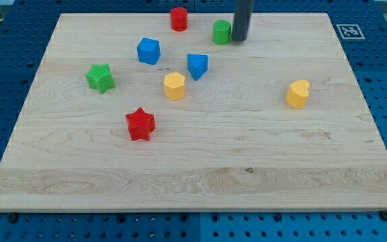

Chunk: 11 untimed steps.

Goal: Push the green circle to the left

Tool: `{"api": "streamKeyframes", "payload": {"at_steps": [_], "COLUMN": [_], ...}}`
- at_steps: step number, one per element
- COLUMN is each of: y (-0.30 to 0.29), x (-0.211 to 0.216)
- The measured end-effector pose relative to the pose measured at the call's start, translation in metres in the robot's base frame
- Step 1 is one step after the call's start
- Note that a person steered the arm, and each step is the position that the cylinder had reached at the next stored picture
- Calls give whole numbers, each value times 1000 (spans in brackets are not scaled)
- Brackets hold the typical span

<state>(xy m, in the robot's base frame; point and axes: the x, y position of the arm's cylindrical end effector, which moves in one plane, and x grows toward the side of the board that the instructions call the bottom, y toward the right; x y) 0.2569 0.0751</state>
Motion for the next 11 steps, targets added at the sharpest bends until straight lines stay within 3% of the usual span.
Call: {"api": "streamKeyframes", "payload": {"at_steps": [2, 7, 11], "y": [-11, -25, -163], "x": [-30, 29, 29]}}
